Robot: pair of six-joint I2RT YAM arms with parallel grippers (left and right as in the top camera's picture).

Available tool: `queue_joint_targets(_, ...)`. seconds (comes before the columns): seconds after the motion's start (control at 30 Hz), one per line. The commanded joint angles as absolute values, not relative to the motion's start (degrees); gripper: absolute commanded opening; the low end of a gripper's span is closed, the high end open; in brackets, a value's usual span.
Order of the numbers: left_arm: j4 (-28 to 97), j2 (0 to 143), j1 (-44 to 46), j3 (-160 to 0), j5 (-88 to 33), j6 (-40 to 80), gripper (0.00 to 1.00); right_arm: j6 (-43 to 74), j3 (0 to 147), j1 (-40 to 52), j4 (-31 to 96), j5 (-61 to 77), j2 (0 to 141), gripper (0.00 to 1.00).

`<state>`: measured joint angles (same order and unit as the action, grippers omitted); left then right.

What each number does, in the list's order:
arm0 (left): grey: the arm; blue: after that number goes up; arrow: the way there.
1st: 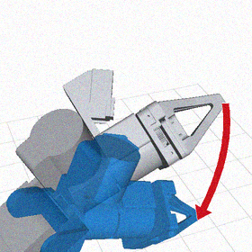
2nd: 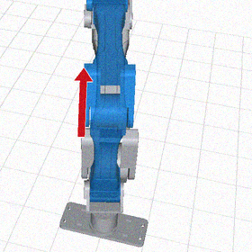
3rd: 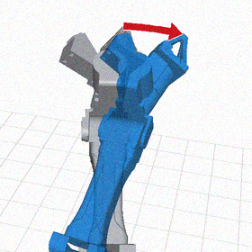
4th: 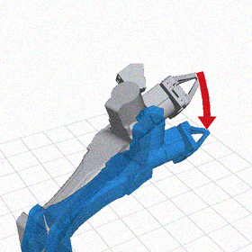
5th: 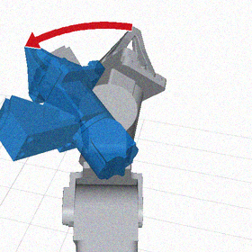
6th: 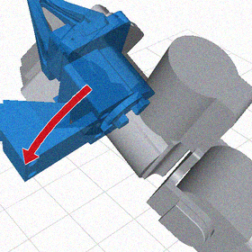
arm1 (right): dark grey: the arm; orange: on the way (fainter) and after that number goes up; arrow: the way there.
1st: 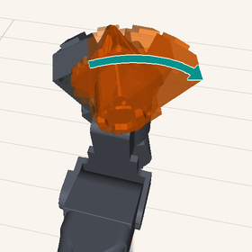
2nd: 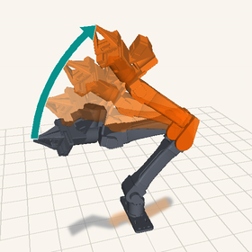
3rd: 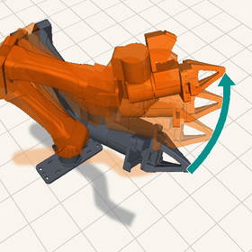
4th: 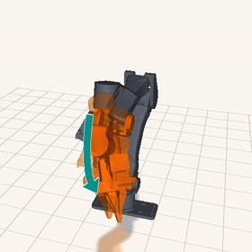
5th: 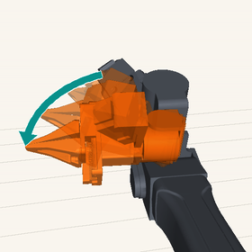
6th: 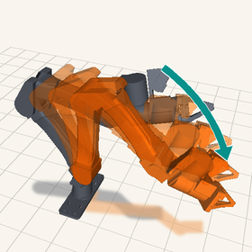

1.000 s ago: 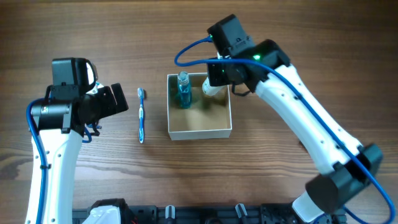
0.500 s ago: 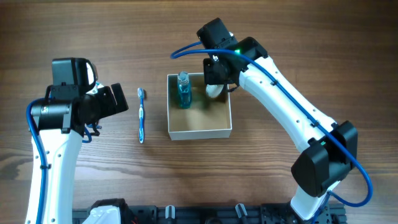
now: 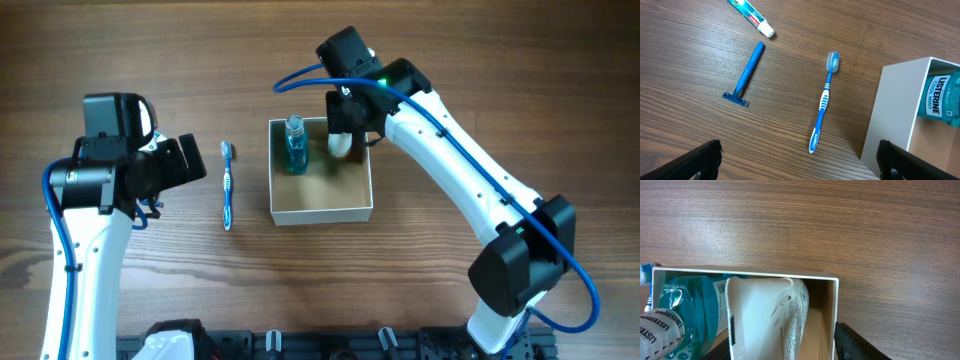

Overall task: Pack container
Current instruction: 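Lower the tube upright into the box and open the right gripper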

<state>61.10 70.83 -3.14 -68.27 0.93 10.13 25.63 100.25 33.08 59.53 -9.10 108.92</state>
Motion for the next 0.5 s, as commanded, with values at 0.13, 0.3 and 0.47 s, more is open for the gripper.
queue_joint_targets(0.13,61.1,71.0,-3.6,-69.4,-0.2,9.4,1.00,20.9,102.5,33.6,61.3,-8.6,104.8,0.54)
queue_joint_targets(0.3,61.1,71.0,-3.5,-69.4,-0.2,9.4,1.00,22.3,104.0,33.1,61.6,-12.3,94.4,0.55)
queue_joint_targets(0.47,61.1,71.0,-3.6,-69.4,-0.2,9.4,1.00,30.4,104.0,28.7,63.6,-18.0,86.0,0.74)
